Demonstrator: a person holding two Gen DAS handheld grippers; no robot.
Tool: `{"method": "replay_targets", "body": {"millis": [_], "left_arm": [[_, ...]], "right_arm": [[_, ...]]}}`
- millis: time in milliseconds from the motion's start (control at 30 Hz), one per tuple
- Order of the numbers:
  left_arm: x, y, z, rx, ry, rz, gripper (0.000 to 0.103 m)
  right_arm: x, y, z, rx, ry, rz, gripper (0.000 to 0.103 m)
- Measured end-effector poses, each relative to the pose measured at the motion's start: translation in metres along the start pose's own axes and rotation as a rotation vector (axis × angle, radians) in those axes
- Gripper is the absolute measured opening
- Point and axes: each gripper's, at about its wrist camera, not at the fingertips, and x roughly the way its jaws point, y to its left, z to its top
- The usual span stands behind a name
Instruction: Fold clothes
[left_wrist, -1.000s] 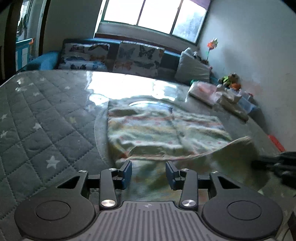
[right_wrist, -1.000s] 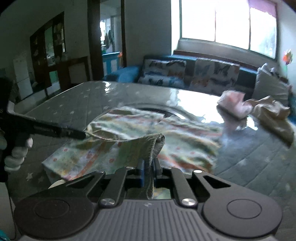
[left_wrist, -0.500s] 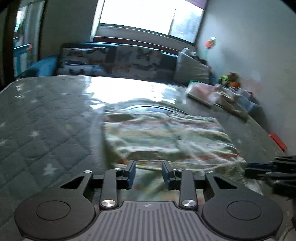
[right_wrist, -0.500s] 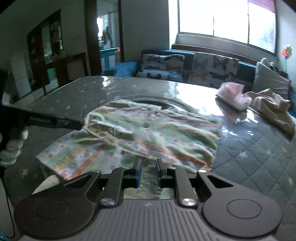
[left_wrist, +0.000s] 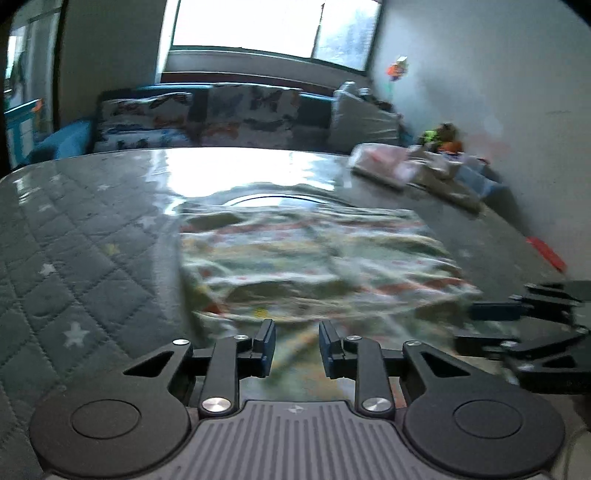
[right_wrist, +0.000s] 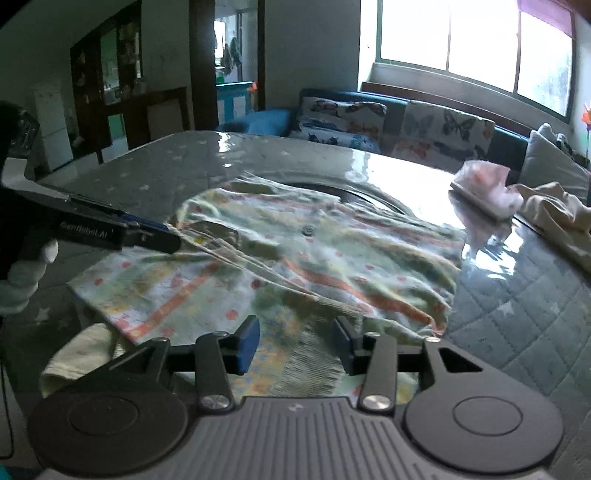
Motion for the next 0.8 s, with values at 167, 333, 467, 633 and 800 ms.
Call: {"method": "replay_targets", "body": {"millis": [167,333,467,633,800], "left_arm": [[0.000,-0.023,-0.021,0.083,0.046,-0.041,0.033],[-0.005,-0.040,-0.030,0.180,0.033,0.023,0.044],[-0.020,-0.041,-0.026,0.138,0.041,0.015,0.046],[-0.047,-0.046,-0.029,0.060,0.086,0.002,0.054],[-0.061,-0.045,-0.037,-0.056,0.170,-0.011,0.054]], "right_arm": [[0.001,0.013,-0.010,-0.052,0.026,0.029,0.053],[-0.001,0.017,-0.017,-0.076,0.039,0.019,0.055],[-0.007,0.018,-0.023,-0.096,0.042,0.015,0.057],[-0.019,0.017,-0.028,-0.106,0.032,0.009,0.060],[-0.037,0.013,-0.030,-0.135,0.018,-0.007,0.064]]}}
